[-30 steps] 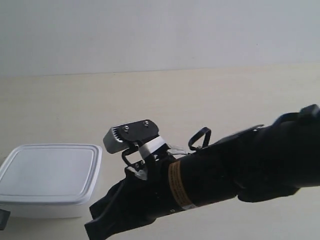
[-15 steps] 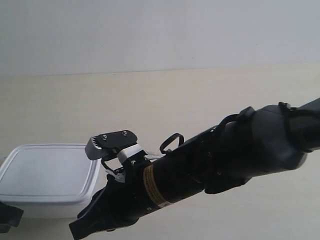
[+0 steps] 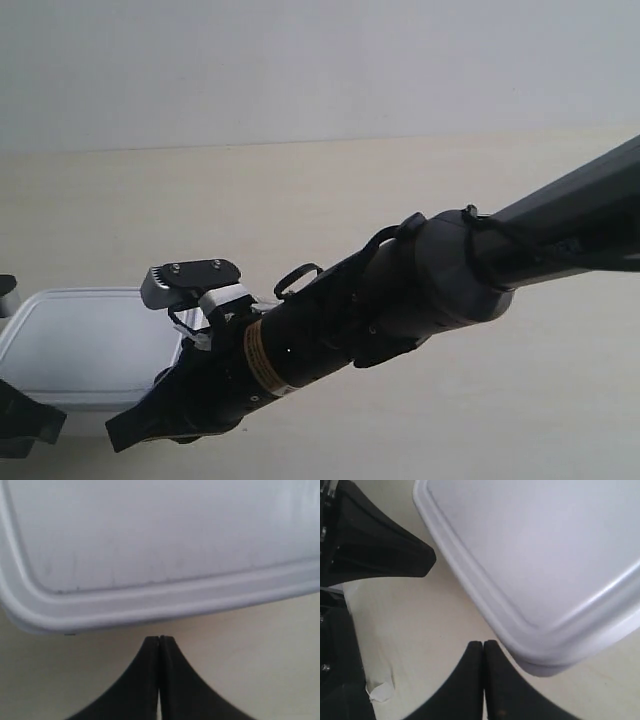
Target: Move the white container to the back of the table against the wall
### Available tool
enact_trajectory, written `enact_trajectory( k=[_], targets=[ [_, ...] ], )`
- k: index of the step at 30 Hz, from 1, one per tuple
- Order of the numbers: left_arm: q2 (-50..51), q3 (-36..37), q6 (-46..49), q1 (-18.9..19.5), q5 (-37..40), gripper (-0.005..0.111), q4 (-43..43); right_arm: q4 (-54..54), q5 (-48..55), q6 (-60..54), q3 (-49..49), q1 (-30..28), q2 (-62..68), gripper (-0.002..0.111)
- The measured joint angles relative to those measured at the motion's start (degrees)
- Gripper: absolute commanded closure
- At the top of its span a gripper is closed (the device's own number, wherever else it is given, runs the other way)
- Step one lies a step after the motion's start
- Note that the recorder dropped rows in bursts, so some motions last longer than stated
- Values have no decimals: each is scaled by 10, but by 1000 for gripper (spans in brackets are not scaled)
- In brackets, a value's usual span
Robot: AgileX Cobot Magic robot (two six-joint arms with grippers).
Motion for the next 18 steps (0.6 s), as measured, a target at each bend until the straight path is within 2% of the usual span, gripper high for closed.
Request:
enact_trajectory(
  k=[18],
  targets=[
    [62, -40, 0, 0, -38, 107, 26, -7, 50, 22, -62, 0, 32, 108]
  ],
)
